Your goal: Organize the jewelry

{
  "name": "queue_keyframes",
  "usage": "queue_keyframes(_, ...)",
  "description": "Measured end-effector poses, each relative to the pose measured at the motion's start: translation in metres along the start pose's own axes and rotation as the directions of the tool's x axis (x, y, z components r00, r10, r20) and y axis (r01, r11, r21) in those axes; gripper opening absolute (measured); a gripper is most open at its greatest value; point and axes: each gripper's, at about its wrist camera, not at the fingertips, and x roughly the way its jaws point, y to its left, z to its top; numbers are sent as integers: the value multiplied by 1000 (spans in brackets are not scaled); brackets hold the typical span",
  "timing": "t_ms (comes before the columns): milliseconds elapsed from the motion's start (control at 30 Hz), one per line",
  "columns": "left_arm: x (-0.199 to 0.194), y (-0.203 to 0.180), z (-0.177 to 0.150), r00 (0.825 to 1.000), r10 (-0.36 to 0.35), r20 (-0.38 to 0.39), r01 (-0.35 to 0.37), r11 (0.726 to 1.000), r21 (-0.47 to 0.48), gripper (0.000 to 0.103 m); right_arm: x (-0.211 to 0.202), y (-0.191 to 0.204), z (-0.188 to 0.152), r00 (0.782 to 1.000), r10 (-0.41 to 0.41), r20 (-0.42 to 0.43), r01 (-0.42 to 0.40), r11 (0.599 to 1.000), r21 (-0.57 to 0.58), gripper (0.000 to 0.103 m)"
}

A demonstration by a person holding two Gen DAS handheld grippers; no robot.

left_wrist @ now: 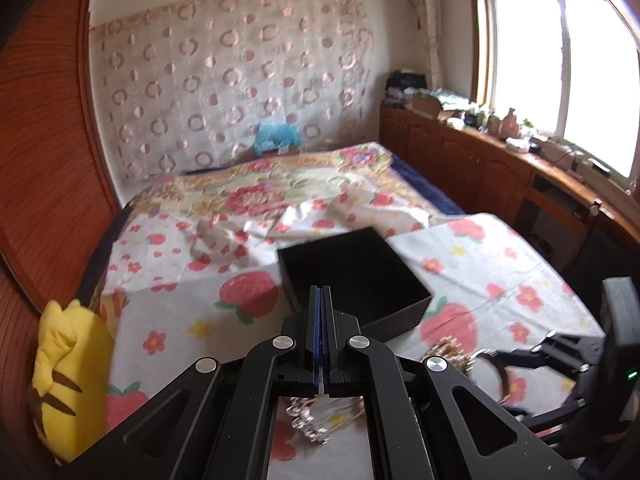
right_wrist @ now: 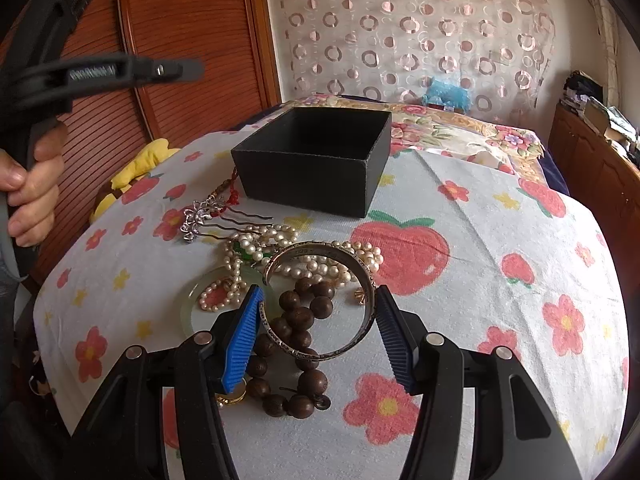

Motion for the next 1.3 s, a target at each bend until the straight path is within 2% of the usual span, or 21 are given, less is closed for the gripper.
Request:
queue_keyframes(67,12,8,-7,999,20,-38,-20,1000,-8,2,0,0,0,1000,0,-1,0,1000,0,59)
queue_keyframes(100,20,12,-11,998,27,-62,-28,1000,-14,11,0,-1,0,1000,0,-2,0,1000,2,59)
queue_keyframes(167,32,20,-19,994,39,-101,-41,999,-25,21,2,0,-2,1000,0,-5,0,1000,3,59)
queue_keyframes(267,50,30,-29,987,24,-159,-34,998,-61,22,4,-1,-3,1000,1,-11,-1,1000,4,59)
queue_keyframes(567,77,27,-42,974,-38,-225,13,994,-113,21,0,-4,-3,1000,-5,-5,5,1000,8,59)
queue_keyframes(633,82,27,-42,971,-50,-233,21,992,-128,15,-1,-5,-4,1000,-7,-4,7,1000,11,59)
queue_keyframes(700,86,29,-42,969,-55,-241,22,990,-140,0,-2,-7,-4,1000,-7,-3,7,1000,14,59)
queue_keyframes(833,80,27,-40,973,-57,-223,28,991,-130,0,-1,-7,-5,1000,-6,-5,6,1000,16,59)
queue_keyframes(1033,27,10,-25,992,-78,-99,68,993,-95,0,0,-7,-7,1000,-10,-7,10,1000,15,59)
queue_keyframes(1133,4,3,-16,995,-90,-42,86,993,-79,0,1,-6,-6,1000,-12,-7,12,1000,12,59)
queue_keyframes(1233,1,3,-10,997,-75,-33,73,995,-67,0,1,-6,-5,1000,-14,-8,14,1000,10,59)
queue_keyframes(1300,12,11,-11,997,-54,-62,49,996,-80,0,0,-6,-4,1000,-15,-7,15,1000,8,59)
